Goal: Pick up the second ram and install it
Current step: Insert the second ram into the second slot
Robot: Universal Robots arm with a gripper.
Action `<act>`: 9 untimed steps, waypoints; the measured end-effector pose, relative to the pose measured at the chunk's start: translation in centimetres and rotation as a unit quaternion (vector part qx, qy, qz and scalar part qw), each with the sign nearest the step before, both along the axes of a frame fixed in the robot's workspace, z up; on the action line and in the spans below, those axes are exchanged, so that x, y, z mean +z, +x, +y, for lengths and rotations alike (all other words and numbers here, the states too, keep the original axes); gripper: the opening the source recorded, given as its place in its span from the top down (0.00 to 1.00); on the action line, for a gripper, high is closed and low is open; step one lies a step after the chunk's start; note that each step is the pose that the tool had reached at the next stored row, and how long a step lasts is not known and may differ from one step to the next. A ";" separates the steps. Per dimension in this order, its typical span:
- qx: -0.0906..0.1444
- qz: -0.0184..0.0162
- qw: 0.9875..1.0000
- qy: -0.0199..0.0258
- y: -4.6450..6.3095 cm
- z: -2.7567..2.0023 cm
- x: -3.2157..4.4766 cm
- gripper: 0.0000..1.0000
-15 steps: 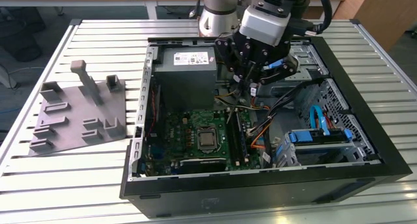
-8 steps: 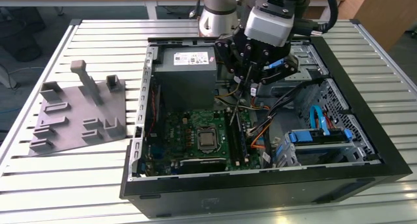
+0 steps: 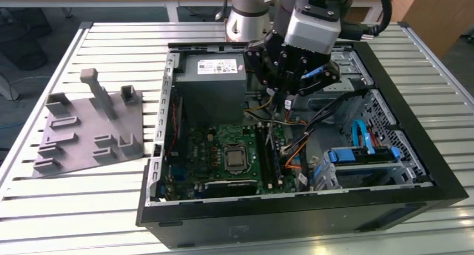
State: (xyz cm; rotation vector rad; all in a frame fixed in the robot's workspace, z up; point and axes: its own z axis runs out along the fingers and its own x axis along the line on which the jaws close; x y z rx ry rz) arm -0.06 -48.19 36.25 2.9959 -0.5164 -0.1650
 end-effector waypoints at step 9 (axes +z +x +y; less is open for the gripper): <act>0.045 0.000 0.999 0.000 0.0 0.00 0.00 0.86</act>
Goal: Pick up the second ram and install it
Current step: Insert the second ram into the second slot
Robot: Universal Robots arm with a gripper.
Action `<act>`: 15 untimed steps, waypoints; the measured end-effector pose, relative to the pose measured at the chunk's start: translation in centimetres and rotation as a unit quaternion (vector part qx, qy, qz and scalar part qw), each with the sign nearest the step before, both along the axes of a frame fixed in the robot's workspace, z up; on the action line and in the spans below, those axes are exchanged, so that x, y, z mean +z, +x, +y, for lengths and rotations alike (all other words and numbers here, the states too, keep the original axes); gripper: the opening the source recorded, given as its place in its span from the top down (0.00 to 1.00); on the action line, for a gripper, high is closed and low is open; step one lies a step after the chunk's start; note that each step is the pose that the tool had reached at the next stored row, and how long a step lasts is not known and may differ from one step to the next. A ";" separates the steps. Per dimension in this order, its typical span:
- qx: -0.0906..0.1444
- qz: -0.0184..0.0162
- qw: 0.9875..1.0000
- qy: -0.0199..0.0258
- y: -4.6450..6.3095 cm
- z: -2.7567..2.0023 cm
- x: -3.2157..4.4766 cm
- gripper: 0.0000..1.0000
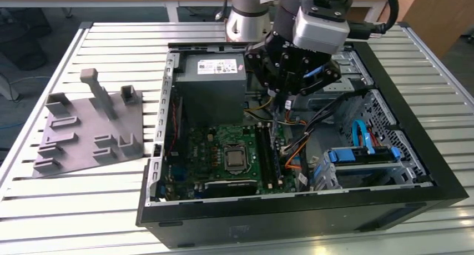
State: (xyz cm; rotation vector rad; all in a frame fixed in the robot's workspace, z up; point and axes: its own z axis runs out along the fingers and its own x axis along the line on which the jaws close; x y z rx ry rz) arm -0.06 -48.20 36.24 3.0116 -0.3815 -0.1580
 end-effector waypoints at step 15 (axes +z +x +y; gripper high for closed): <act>0.073 0.000 0.997 0.000 0.0 0.00 -0.01 0.86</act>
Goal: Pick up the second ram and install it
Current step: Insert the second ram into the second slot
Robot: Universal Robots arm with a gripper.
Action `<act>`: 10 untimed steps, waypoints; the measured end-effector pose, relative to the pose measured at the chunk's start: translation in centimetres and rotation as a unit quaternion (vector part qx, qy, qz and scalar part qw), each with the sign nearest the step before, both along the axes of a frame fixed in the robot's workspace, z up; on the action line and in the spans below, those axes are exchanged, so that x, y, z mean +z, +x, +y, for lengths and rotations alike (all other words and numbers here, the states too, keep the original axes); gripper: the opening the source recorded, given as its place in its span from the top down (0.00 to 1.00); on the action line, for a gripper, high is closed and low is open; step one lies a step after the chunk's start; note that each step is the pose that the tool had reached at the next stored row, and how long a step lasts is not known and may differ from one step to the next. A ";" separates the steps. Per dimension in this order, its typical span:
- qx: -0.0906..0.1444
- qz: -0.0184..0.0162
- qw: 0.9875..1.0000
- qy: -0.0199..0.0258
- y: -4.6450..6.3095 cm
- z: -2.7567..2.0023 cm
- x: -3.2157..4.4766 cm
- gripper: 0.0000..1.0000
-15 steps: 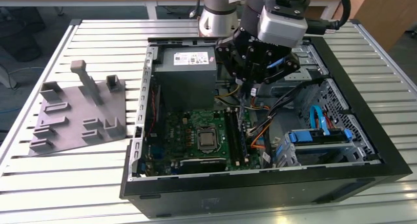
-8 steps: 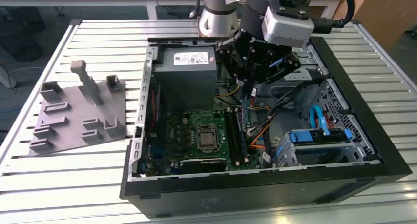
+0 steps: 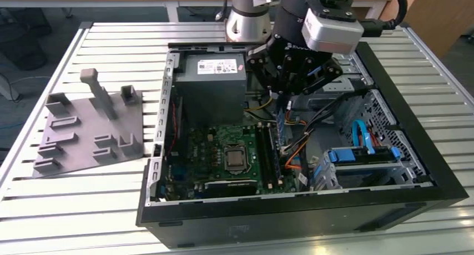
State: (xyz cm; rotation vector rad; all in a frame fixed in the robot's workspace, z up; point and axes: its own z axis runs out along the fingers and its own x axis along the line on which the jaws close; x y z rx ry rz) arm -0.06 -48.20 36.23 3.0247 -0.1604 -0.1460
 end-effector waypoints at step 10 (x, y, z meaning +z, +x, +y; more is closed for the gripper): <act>0.028 -0.001 0.999 0.045 0.0 0.00 -0.04 0.86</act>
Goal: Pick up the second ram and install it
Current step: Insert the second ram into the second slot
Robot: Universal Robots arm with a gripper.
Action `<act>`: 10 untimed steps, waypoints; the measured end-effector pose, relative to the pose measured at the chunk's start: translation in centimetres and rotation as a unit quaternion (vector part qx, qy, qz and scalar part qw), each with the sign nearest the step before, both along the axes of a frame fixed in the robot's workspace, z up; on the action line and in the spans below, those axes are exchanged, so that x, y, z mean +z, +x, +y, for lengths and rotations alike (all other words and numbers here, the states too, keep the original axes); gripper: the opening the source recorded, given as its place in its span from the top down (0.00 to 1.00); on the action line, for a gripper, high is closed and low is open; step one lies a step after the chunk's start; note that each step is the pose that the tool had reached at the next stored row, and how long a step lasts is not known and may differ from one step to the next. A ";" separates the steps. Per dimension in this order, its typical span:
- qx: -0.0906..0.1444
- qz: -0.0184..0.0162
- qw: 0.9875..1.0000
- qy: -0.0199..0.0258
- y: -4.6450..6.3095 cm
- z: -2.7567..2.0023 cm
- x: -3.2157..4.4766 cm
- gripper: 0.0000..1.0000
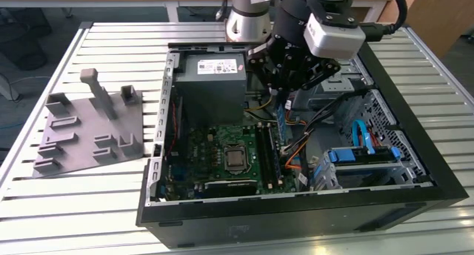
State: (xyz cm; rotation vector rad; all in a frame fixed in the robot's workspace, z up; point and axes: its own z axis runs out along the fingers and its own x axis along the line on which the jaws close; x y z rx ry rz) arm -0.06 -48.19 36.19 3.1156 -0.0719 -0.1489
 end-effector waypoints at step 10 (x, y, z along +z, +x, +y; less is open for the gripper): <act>0.031 0.001 0.999 0.044 0.0 0.00 -0.46 0.86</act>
